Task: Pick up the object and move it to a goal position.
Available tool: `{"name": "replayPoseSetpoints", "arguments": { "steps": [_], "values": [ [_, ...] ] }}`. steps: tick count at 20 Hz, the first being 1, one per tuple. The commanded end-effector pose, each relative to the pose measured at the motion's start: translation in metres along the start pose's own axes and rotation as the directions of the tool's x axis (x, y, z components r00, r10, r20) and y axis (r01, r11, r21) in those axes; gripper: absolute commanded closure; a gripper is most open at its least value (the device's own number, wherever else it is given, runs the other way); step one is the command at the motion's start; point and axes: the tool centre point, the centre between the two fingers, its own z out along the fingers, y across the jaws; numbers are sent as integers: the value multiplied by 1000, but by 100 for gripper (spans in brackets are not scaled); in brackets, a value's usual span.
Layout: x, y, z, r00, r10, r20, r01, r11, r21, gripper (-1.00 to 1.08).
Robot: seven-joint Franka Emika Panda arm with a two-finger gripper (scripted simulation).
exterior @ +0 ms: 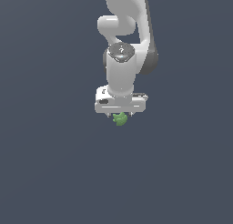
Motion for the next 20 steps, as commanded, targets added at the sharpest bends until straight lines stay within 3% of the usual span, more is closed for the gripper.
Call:
{"name": "replayPoseSetpoints", "arguments": {
  "steps": [1,10,20],
  "values": [
    [0,0,0,1000,0,0,0,1000,0,-92],
    [2,28,-3,999,50,-11,-50,999,12,-92],
    [0,26,1,996,90,-10,-90,996,12,-92]
  ]
}}
